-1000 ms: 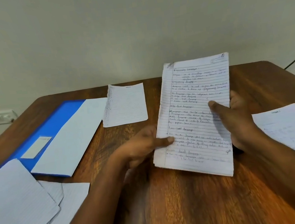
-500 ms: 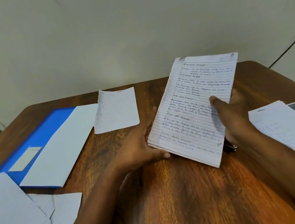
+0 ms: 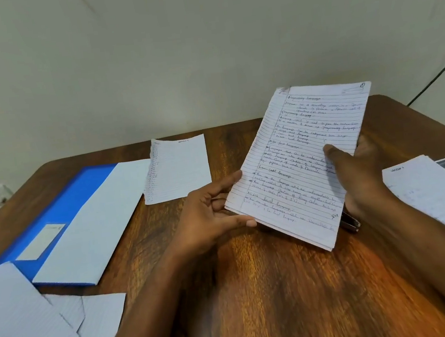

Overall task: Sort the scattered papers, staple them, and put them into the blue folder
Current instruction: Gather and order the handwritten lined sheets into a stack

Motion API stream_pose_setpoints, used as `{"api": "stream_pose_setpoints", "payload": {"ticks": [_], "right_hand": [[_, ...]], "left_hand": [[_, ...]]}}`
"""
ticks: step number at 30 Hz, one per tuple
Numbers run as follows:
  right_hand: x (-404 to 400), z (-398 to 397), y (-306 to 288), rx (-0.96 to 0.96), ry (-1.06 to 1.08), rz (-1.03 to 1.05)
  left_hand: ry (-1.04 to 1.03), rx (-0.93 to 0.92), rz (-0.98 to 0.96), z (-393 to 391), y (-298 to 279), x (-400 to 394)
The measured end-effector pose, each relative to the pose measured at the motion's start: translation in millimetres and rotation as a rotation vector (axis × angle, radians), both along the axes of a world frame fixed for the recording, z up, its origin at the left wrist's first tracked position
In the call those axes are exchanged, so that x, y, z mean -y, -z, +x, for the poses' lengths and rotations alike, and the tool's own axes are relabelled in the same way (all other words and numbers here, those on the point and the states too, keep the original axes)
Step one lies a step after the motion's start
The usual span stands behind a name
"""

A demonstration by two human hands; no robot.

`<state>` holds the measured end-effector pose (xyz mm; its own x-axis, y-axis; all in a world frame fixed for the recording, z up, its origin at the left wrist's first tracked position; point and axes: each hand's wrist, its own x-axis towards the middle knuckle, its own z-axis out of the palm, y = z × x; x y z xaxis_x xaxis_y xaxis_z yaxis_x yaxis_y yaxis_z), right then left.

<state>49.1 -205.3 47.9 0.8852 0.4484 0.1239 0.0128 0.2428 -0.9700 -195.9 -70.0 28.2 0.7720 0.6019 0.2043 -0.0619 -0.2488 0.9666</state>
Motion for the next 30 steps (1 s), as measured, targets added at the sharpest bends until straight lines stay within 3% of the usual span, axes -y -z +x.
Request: {"api": "stream_pose_setpoints", "payload": {"ticks": [11, 19, 25, 30], "right_hand": [[0, -2, -4, -0.027, -0.026, 0.041], [-3, -3, -3, -0.015, -0.068, 0.061], [-4, -18, -4, -0.049, -0.437, 0.069], [1, -32, -7, 0.020, -0.664, -0.061]], "left_hand": [[-0.066, 0.041, 0.056, -2, -4, 6], [-0.054, 0.021, -0.155, -5, -9, -9], [-0.112, 0.036, -0.318, 0, -11, -7], [-0.389, 0.218, -0.328, 1, -16, -9]]}}
